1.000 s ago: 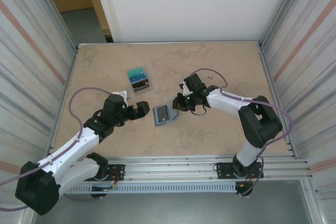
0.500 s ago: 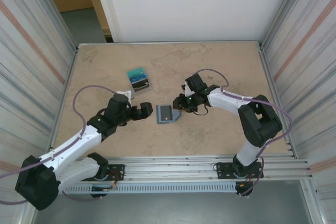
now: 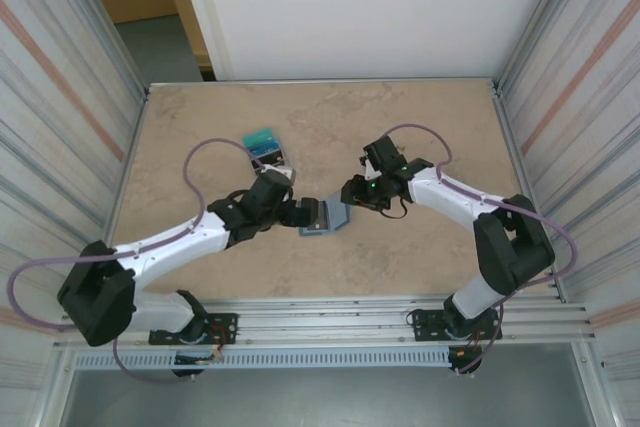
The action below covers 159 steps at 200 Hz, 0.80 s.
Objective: Take the credit cards out of the card holder
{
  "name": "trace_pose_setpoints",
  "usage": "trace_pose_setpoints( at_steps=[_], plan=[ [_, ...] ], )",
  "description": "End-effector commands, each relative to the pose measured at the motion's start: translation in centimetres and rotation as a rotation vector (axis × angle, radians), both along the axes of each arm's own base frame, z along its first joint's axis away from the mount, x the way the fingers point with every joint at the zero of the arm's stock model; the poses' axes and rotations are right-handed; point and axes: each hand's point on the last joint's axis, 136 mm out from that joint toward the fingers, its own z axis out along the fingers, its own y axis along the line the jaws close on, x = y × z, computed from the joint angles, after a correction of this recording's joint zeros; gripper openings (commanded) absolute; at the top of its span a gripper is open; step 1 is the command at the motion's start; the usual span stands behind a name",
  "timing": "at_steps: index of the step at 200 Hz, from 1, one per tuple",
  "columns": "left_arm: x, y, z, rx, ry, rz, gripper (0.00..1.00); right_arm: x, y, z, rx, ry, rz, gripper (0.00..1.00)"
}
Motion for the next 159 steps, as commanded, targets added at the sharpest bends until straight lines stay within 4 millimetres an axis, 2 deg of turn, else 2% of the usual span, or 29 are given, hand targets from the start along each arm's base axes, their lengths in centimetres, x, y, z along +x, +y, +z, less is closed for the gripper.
trace_pose_setpoints(
  at_steps=[1,24,48,67,93,125,159],
  plan=[
    [0.5,0.7,-0.7,0.080,0.009,0.031,0.99,-0.3,-2.6,1.2,-0.091,-0.039,-0.037,0.43],
    [0.4,1.2,-2.1,0.106,0.044,0.064,0.99,-0.3,-3.5,3.3,-0.100,-0.097,-0.066,0.41],
    [0.3,1.2,-3.6,0.119,0.083,0.078,0.99,-0.3,-3.0,5.4,-0.061,-0.159,-0.073,0.39],
    [0.2,1.3,-4.7,0.132,0.112,0.093,0.99,-0.6,-1.3,6.2,-0.019,-0.184,-0.041,0.38],
    [0.2,2.1,-6.2,0.148,0.164,0.146,0.95,-1.2,2.2,6.7,0.025,-0.195,0.029,0.37],
    [0.2,2.5,-7.2,0.111,0.193,0.176,0.93,-1.6,6.1,5.1,0.028,-0.149,0.113,0.33],
    [0.3,2.2,-7.7,0.103,0.203,0.165,0.93,-1.1,7.1,2.4,0.036,-0.069,0.130,0.28]
  ],
)
